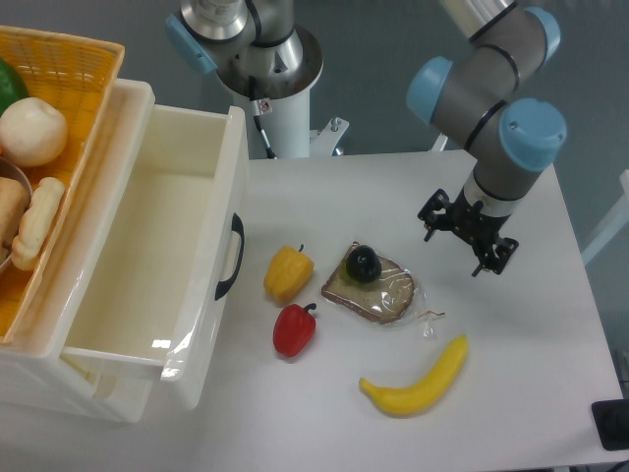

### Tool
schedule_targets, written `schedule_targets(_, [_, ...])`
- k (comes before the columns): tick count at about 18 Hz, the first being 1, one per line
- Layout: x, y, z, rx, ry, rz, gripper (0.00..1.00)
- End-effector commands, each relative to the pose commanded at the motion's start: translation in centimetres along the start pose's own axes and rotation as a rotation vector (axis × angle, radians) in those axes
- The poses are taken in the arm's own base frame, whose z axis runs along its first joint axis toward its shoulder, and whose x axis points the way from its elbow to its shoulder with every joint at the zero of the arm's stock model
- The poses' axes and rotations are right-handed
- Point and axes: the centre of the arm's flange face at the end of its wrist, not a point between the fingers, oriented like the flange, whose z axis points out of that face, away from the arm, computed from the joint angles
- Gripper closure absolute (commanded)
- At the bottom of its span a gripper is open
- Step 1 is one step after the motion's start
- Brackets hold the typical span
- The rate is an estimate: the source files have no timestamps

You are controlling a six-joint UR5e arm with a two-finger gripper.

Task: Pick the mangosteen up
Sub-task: 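Move the gripper toward the dark mangosteen on the bread slice, then lower the open gripper over the mangosteen and close on it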

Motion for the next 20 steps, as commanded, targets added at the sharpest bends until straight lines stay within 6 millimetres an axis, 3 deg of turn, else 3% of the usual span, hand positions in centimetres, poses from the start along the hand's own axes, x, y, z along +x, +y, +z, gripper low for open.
schedule_targets(7, [3.0,-3.6,1.4,-0.006,0.032,0.053,0.00])
schedule_targets(20, [5.2,-5.9,3.0,-0.080,0.050,0.114,0.00])
